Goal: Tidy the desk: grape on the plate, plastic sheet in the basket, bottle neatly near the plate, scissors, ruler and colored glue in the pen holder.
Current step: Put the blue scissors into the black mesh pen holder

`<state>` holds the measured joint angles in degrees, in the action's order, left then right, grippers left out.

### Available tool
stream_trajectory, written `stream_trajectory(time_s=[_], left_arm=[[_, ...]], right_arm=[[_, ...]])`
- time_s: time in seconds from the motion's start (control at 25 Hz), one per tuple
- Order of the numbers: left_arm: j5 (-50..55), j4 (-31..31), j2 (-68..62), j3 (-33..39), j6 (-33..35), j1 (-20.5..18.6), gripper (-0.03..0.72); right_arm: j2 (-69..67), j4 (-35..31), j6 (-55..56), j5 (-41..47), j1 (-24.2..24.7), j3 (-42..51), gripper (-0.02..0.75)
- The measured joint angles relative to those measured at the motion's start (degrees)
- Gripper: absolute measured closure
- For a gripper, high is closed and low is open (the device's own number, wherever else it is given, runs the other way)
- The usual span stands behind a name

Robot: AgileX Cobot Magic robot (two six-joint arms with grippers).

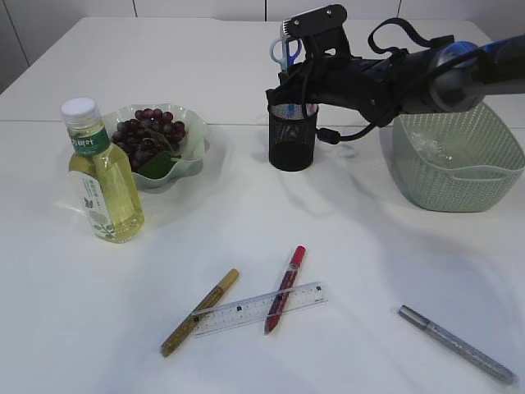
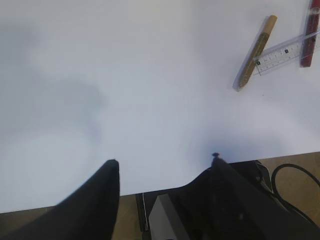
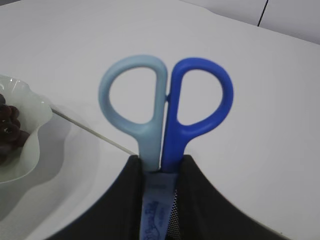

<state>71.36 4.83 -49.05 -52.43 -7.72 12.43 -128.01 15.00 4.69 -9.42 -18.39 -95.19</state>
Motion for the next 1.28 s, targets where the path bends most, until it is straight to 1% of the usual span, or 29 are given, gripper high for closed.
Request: stream_trajectory(time_s=[0.16,0.4,0.84,1.04,1.12,1.28], left_arm=[[0.0,0.0,0.0,0.0,0.0,0.0,0.272],[0.0,0.0,0.0,0.0,0.0,0.0,0.272],[0.0,0.0,0.0,0.0,0.0,0.0,0.272],[0.0,0.0,0.0,0.0,0.0,0.0,0.272],[0.0,-0.2,0.0,0.0,0.0,0.0,0.272],[0.0,-1.0,0.0,0.0,0.0,0.0,0.272]], right_arm=[[0.0,0.0,0.0,0.0,0.0,0.0,0.549],[0.0,0.0,0.0,0.0,0.0,0.0,0.476],[0.0,0.0,0.0,0.5,0.0,-0.2,0.465],[1.5,0.0,1.8,6.9,0.0,-2.5,0.464],[3.0,-0.5,2.5,11.4,0.0,-4.3,0.464],[6.7,-3.3,3.5,24.3,0.0,-8.0,0.464]])
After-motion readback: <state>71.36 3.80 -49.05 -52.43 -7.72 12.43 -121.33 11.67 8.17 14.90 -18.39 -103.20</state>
